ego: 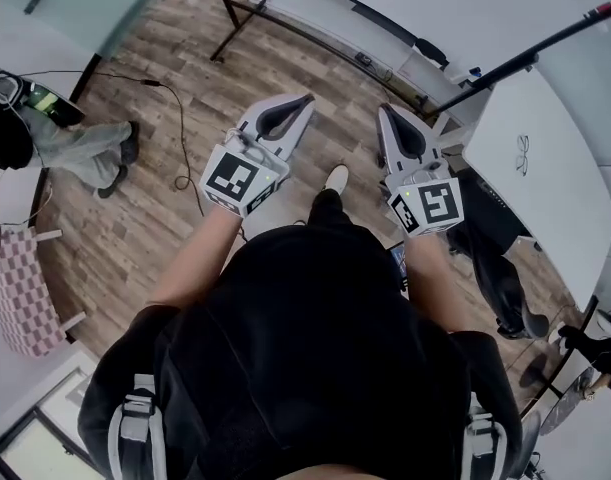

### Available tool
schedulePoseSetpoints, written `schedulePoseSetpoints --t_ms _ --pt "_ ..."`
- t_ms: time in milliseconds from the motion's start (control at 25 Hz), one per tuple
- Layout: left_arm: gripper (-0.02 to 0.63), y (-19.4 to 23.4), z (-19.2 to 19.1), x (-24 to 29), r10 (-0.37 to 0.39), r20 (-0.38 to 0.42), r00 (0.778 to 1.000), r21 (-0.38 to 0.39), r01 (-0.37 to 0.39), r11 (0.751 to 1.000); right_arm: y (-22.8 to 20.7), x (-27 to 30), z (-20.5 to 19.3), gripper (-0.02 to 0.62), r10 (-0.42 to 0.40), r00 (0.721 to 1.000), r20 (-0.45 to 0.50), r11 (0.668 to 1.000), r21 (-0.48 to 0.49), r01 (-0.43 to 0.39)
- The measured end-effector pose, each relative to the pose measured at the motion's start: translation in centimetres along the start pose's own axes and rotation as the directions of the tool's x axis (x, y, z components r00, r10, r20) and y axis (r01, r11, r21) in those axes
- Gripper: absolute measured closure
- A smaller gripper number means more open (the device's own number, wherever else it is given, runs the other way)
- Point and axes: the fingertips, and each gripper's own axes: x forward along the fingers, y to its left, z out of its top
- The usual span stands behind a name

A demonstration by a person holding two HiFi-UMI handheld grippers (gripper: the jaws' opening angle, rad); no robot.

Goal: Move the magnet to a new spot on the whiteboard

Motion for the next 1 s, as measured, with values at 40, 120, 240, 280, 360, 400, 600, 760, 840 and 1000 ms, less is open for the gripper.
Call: schedulePoseSetpoints --t_ms 40,120,240,280,360,400,600,760,840,1000 --pt "0.601 0.8 0.2 1.0 0.0 0.001 1.0 0.005 0.0 1.0 -1.0 0.9 0.0 0.598 -0.005 1.0 0.003 1.0 0.001 0.005" --pt "0.601 2.6 0.6 3.2 -0.001 0.003 1.0 0.015 0.0 1.0 -3.4 2.7 0.3 0.598 -0.017 1.0 0.007 1.0 0.0 0.017" --pt "0.601 4.8 1.4 6.6 0.0 0.006 1.0 0.021 0.0 1.0 -7.1 5.2 0.8 0.598 -0.039 0.999 0.008 0.999 0.002 0.039" --pt "0.601 5.5 1.6 7.8 -0.002 0.005 1.0 0.024 0.002 1.0 -8.4 5.9 0.9 0.598 -0.047 0.999 0.006 0.999 0.005 0.047" --pt "0.601 6.7 1.9 10.3 -0.011 0.004 1.0 0.03 0.011 1.0 -10.9 7.3 1.0 0.598 -0.062 0.998 0.003 0.998 0.007 0.062" --pt "0.601 7.3 2.0 11.7 -0.016 0.004 1.0 0.032 0.016 0.999 -12.2 7.9 1.0 0.598 -0.069 0.998 0.004 0.998 0.007 0.069" --pt "0.601 9.5 2.3 18.4 -0.04 0.004 0.999 0.045 0.04 0.998 -18.4 10.5 1.3 0.598 -0.097 0.995 0.013 0.995 0.002 0.097" --pt "0.601 10.5 2.4 22.4 -0.069 -0.001 0.998 0.048 0.069 0.996 -22.3 11.8 1.1 0.598 -0.136 0.991 0.011 0.991 0.015 0.136" --pt "0.601 11.1 2.2 23.9 -0.09 -0.007 0.996 0.048 0.091 0.995 -23.5 12.4 0.9 0.598 -0.158 0.987 0.007 0.987 0.023 0.158" --pt "0.601 12.9 1.4 26.8 -0.142 -0.014 0.99 0.034 0.142 0.989 -25.6 13.9 -0.3 0.598 -0.205 0.979 -0.017 0.978 0.03 0.205"
